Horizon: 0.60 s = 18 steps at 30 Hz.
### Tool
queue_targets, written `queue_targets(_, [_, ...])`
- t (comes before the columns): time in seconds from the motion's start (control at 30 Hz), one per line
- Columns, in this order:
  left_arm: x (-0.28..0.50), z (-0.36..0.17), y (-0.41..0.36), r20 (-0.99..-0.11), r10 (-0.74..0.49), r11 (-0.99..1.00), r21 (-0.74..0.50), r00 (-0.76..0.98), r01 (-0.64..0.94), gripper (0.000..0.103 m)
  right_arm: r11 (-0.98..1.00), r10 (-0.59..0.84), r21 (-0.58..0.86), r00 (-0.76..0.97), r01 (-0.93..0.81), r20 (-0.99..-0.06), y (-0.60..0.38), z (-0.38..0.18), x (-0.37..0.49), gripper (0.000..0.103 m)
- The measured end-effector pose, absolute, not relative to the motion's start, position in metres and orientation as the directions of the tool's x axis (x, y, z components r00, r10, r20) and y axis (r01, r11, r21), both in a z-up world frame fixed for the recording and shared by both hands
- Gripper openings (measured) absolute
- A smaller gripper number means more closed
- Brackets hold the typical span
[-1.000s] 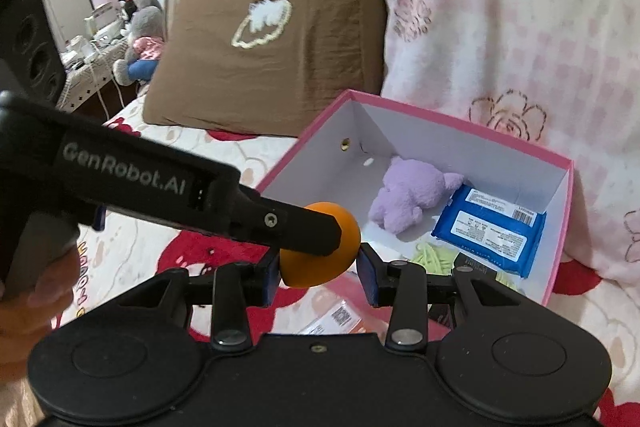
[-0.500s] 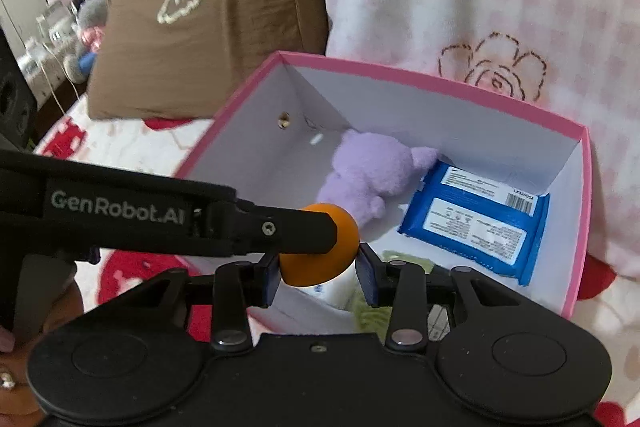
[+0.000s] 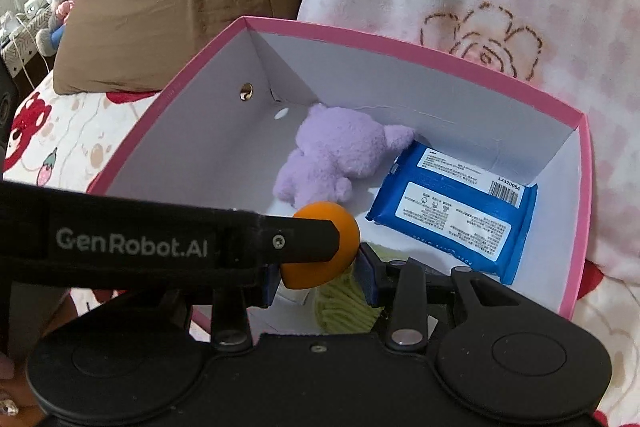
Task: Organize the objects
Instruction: 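Lower the sponge into the box corner and open the left gripper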
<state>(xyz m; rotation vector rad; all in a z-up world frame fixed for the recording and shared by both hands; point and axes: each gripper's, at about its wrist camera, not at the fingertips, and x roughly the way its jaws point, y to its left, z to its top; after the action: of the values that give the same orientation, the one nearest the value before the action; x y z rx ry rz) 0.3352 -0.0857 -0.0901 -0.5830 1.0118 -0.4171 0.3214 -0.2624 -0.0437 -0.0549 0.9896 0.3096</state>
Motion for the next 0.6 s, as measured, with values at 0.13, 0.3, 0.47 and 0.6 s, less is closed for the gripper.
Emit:
queue_targets(0.13, [0.339, -0.088, -0.087, -0.676, -0.569, 0.782, -0.621, 0.468, 0.054, 0.038, 0.947, 0.235, 0.078, 0.504, -0.312, -0.831, -0.261, -0.045, 0.321, 0.044])
queue_targets(0.3, [0.34, -0.08, -0.088, -0.693, -0.536, 0.803, -0.595, 0.482, 0.037, 0.042, 0.949, 0.25, 0.106, 0.505, -0.296, -0.826, -0.265, -0.043, 0.323, 0.045])
queue_targets(0.47, [0.332, -0.064, -0.086, -0.705, -0.503, 0.832, -0.552, 0.5, 0.058, 0.053, 0.943, 0.269, 0.115, 0.514, -0.312, -0.814, -0.271, -0.035, 0.311, 0.048])
queue_targets(0.6, [0.323, -0.047, -0.083, -0.718, -0.479, 0.851, -0.521, 0.506, 0.065, 0.055, 0.943, 0.268, 0.096, 0.559, -0.318, -0.785, -0.279, -0.02, 0.296, 0.054])
